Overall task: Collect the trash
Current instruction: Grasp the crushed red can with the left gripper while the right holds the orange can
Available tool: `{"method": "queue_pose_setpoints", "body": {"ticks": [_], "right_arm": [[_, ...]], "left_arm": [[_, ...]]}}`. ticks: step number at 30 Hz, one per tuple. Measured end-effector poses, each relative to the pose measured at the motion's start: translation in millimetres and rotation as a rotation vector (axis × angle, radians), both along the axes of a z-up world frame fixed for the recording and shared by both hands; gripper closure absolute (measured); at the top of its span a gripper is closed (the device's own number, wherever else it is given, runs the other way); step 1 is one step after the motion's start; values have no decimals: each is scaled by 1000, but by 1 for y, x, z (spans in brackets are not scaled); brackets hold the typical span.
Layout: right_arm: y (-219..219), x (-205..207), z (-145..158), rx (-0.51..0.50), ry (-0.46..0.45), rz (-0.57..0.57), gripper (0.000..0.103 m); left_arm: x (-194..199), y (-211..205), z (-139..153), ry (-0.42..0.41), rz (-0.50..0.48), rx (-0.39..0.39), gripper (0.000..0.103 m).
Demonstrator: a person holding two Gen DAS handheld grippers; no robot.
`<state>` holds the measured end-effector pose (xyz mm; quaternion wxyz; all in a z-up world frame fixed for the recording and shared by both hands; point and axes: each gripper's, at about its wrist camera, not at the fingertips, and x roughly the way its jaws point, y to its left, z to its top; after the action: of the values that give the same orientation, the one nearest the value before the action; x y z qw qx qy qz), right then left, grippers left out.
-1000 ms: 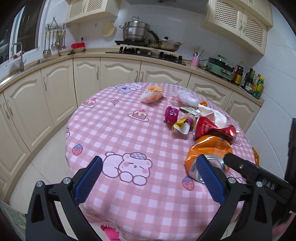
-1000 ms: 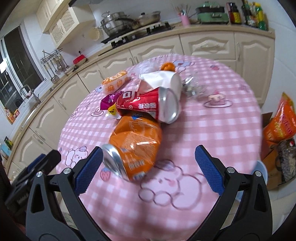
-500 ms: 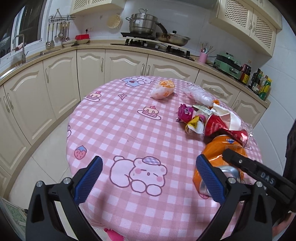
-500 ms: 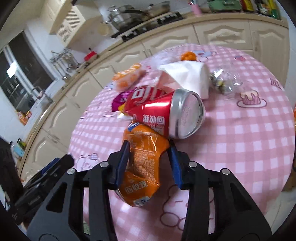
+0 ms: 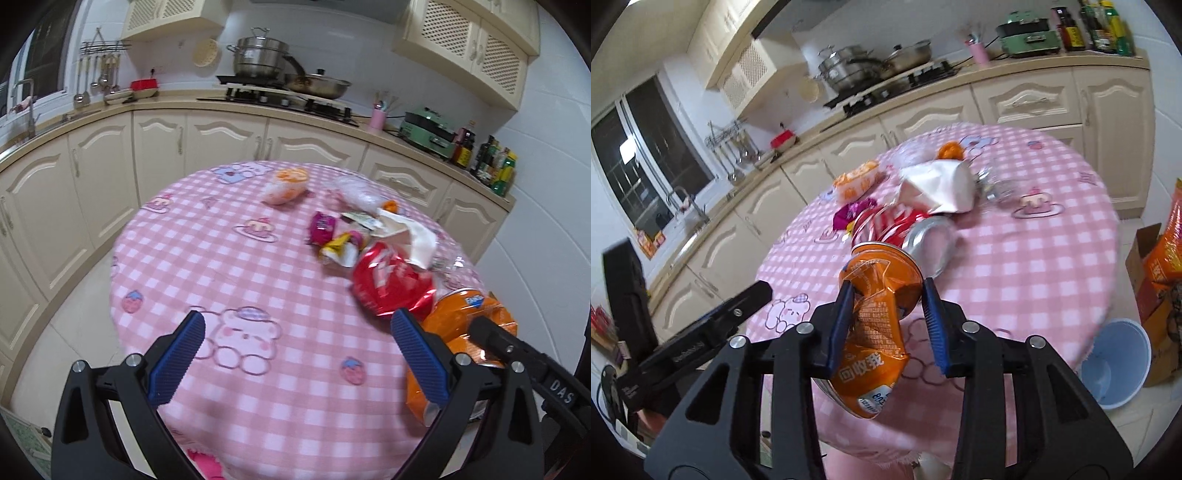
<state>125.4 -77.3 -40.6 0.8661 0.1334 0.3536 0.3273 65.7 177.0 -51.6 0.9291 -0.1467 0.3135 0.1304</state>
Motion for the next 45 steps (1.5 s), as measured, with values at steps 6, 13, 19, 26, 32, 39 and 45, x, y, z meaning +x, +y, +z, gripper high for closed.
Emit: {"method": "queue_pose_setpoints", "body": {"ticks": [6, 13, 19, 26, 32, 39, 45], "right_arm": [[-44, 1, 11, 8, -48, -122, 66], [-82, 17, 10, 11, -44, -225, 66], [-98, 33, 2, 14, -22, -261, 66], [-109, 40, -8, 14, 3, -286, 66], [-114, 38, -10, 16, 18, -298, 66], [-113, 29, -6, 21, 13, -293, 66], [-113, 18, -3, 26, 0, -277, 66]], "left_arm": [[24, -22, -5, 20, -66, -31, 4], [66, -42, -22, 65, -107, -68, 4], [104, -45, -42, 90, -112, -159, 5], [117, -26, -54, 3, -151, -400, 47], [115, -23, -54, -28, -161, -440, 60], [96, -33, -38, -54, -178, -340, 74], [73, -44, -29, -57, -187, -239, 76]]}}
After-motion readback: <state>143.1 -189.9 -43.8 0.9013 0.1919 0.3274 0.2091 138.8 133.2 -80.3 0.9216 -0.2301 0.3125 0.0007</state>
